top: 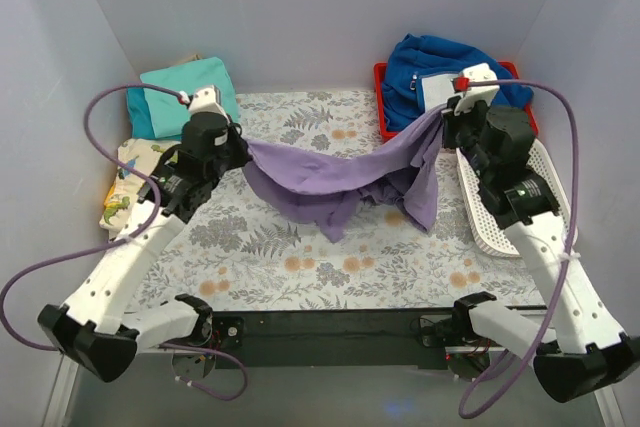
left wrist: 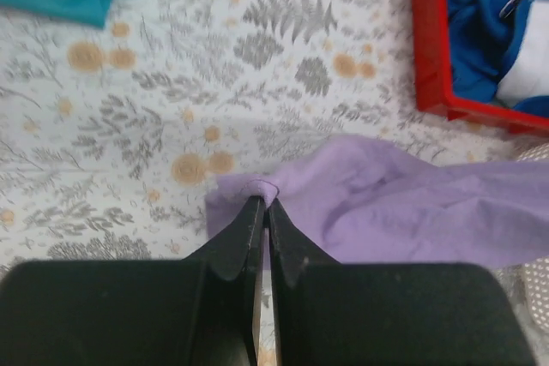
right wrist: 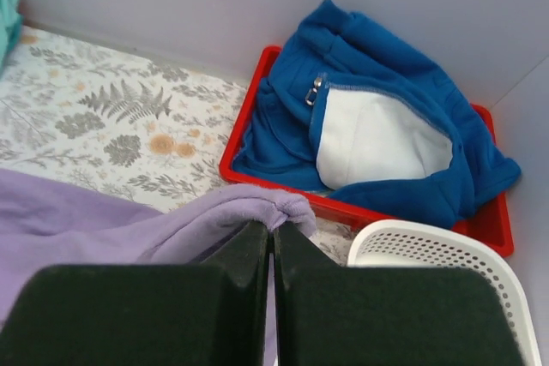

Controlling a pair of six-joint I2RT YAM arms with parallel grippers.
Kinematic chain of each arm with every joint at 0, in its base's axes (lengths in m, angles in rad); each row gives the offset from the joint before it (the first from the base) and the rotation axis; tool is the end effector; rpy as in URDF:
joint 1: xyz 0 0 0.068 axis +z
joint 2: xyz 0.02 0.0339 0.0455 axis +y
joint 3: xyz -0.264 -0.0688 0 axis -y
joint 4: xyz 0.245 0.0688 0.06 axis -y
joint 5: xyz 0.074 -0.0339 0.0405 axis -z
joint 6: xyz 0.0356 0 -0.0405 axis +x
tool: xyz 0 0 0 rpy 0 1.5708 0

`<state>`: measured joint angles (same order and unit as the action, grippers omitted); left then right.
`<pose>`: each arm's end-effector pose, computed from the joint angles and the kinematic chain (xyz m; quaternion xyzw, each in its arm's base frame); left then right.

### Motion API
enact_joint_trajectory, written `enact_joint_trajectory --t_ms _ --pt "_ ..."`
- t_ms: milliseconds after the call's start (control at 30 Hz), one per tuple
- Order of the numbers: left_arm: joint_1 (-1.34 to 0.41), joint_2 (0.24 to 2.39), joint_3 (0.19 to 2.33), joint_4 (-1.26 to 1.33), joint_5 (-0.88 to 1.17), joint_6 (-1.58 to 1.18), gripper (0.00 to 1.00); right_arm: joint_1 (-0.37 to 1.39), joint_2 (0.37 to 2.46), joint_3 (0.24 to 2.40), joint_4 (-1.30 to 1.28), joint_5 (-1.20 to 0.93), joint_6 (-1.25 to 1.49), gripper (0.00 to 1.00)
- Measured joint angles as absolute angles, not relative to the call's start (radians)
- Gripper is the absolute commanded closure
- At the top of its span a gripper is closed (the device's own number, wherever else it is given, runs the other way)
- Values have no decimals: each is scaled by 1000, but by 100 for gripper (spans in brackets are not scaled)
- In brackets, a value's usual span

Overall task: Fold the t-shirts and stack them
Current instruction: Flatten the tshirt out

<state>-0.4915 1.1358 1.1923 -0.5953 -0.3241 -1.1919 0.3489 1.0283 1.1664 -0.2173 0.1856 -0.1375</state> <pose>0.2191 -0.1044 0.3714 -0.3693 0.7790 -0.2697 0.4291 0.2153 0.0713 0.4241 -0.1151 0.7250 0.0036 0.6790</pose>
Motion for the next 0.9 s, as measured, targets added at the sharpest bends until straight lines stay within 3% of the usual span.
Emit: enact_joint_trajectory --t_ms 300,633,800,900 --pt "-489 875 1645 -846 -388 -1080 100 348 731 1460 -507 -129 -97 99" --pt "-489 775 2075 -976 -227 -1042 100 348 626 1660 -574 -385 -70 99" --pt "-489 775 2067 -1001 -255 -1063 100 348 627 1624 -550 -385 -64 99" --pt "-489 775 1947 -1000 -320 -1075 100 348 651 1521 -503 -357 -64 99"
